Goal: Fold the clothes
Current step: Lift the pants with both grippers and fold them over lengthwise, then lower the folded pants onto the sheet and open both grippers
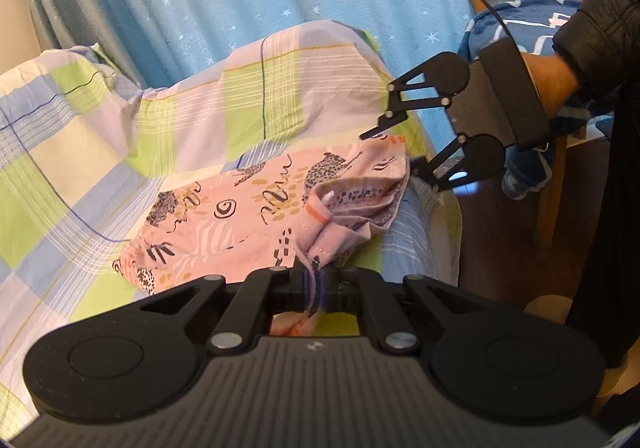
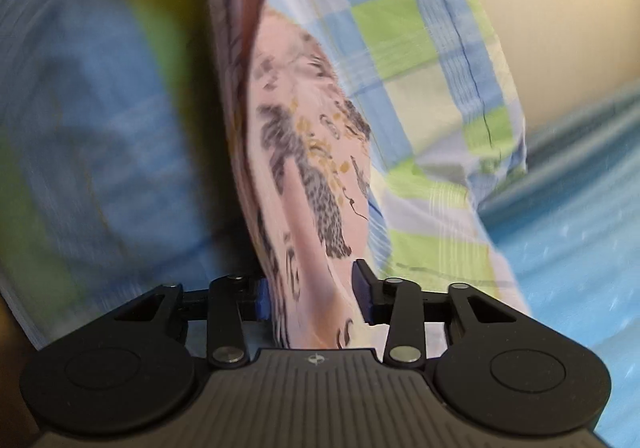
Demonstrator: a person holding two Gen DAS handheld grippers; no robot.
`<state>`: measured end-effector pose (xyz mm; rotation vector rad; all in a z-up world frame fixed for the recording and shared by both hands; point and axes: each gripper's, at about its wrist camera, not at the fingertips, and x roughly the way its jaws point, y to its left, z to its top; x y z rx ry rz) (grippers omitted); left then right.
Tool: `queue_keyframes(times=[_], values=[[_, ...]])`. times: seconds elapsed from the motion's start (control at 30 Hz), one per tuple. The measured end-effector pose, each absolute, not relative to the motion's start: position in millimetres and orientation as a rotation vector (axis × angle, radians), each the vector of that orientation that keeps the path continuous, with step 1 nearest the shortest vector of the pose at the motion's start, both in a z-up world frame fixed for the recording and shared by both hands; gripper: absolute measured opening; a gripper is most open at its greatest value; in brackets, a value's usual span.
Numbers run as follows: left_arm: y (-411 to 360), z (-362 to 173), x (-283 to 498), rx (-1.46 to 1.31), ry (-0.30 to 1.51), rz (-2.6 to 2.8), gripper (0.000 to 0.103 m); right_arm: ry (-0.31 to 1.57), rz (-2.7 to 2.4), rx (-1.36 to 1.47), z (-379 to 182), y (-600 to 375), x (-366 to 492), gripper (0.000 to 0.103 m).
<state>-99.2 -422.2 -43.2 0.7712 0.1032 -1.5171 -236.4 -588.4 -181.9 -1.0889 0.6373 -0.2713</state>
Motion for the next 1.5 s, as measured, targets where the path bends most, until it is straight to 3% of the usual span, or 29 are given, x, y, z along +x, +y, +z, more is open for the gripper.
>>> queue_keyframes(times=[0.03, 0.1, 0.23, 0.73, 0.97, 1.17, 1.27, 1.33, 1.5], values=[[-423, -45, -98, 0.768, 0.108, -1.513, 0.004, 0.641, -0.277, -1.130, -187, -595, -239, 0.027], [-422, -46, -96, 0.763, 0.113, -1.503, 0.004, 0.683, -0.291, -1.151, -193, -601, -237, 0.012], [-416, -43, -95, 0.747, 0.105, -1.479, 0.003, 0.764, -0.324, -1.034, -179, -602, -229, 0.003], [-276, 13, -119, 0.666, 0.164, -1.443, 0.003, 0.878, -0.137, -1.001, -54, -479, -284, 0.001], [-342, 29, -18, 0.438, 0.389, -1.386, 0.003, 0.977, -0.085, -0.907, -13, -530, -197, 0.001], [-415, -12, 68, 0.378, 0.612, -1.317, 0.003, 1.093, -0.022, -0.619, -45, -619, -99, 0.002], [-429, -40, 94, 0.368, 0.695, -1.284, 0.003, 1.108, -0.003, -0.414, -70, -658, -72, 0.006], [-428, -55, 105, 0.326, 0.747, -1.280, 0.004, 1.057, -0.006, -0.244, -77, -681, -77, 0.023], [-415, -67, 121, 0.151, 0.833, -1.274, 0.006, 0.870, -0.064, 0.127, -83, -730, -119, 0.035]])
